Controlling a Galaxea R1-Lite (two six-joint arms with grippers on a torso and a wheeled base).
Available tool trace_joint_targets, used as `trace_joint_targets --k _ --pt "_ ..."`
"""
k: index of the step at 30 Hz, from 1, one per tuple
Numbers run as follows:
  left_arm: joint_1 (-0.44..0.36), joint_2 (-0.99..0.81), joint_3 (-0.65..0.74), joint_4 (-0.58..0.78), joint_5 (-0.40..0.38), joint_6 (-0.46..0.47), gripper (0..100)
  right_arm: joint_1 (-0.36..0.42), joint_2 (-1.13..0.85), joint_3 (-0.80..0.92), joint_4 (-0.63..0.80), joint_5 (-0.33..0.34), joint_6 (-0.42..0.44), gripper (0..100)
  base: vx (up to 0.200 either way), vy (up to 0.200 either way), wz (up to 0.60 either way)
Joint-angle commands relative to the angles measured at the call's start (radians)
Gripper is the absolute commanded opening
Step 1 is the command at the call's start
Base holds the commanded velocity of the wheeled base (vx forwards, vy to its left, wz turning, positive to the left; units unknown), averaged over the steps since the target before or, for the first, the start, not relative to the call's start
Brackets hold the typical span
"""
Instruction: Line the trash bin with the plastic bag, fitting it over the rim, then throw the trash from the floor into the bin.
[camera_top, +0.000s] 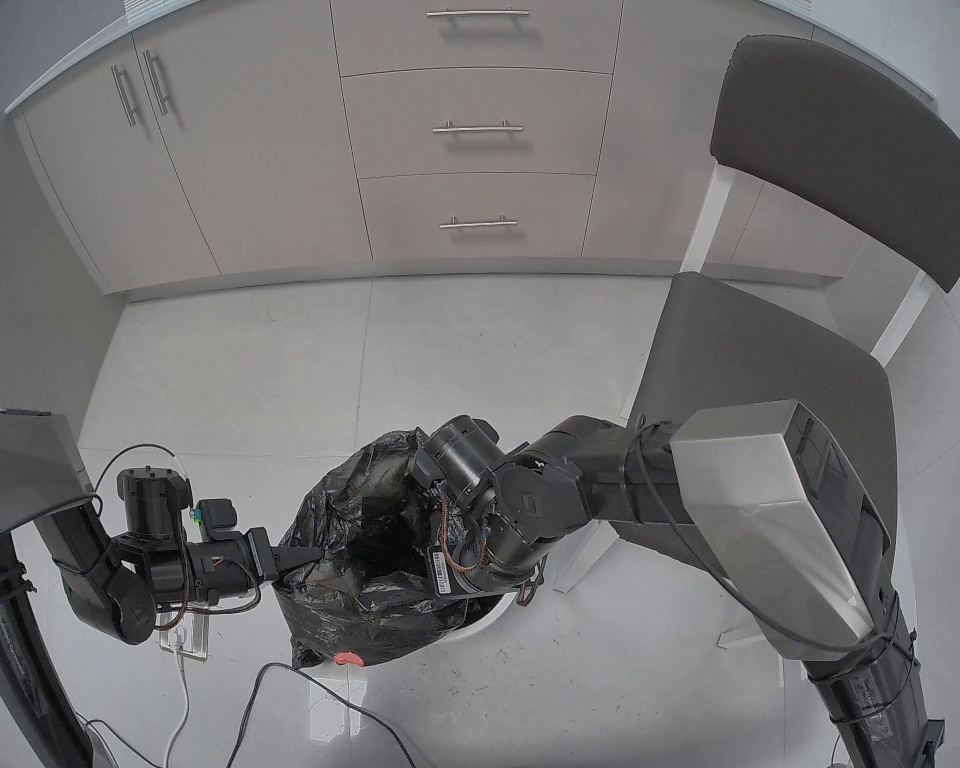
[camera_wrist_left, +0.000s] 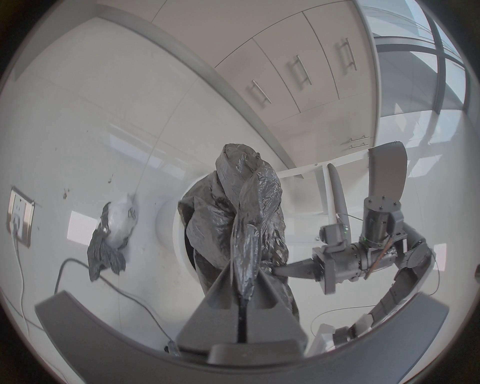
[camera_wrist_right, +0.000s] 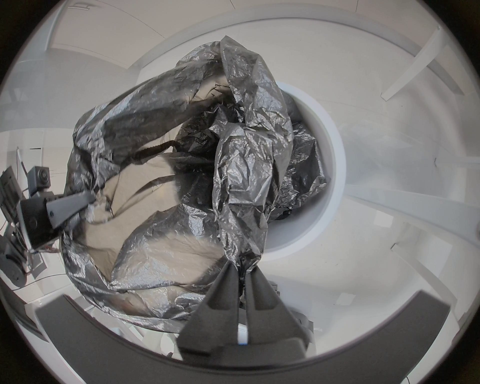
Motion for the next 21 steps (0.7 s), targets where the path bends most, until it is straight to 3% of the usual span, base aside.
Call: trace_joint_targets --k 1,7,14,17,21 --pt "-0.009 0.149 -0.039 -0.124 0.008 0.048 0 0.002 -0.013 0.0 0.062 -0.05 -0.039 0 0.0 0.0 0.0" --pt "-0.054 0.249 -0.043 -0.251 0.025 0.066 0 -0.007 -0.013 0.0 0.124 -0.106 -0.138 0 0.0 0.0 0.0" --pt "-0.083 0.281 -0.047 -0.26 0.059 0.082 0 -0.01 0.007 0.0 0.125 -0.178 -0.177 0 0.0 0.0 0.0" --pt "-0.088 0.298 -0.066 -0.259 0.102 0.103 0 -0.016 0.024 0.0 0.124 -0.241 -0.252 0 0.0 0.0 0.0" --pt "-0.086 0.296 -0.073 -0.257 0.112 0.138 0 -0.018 0.025 0.0 0.124 -0.251 -0.278 0 0.0 0.0 0.0"
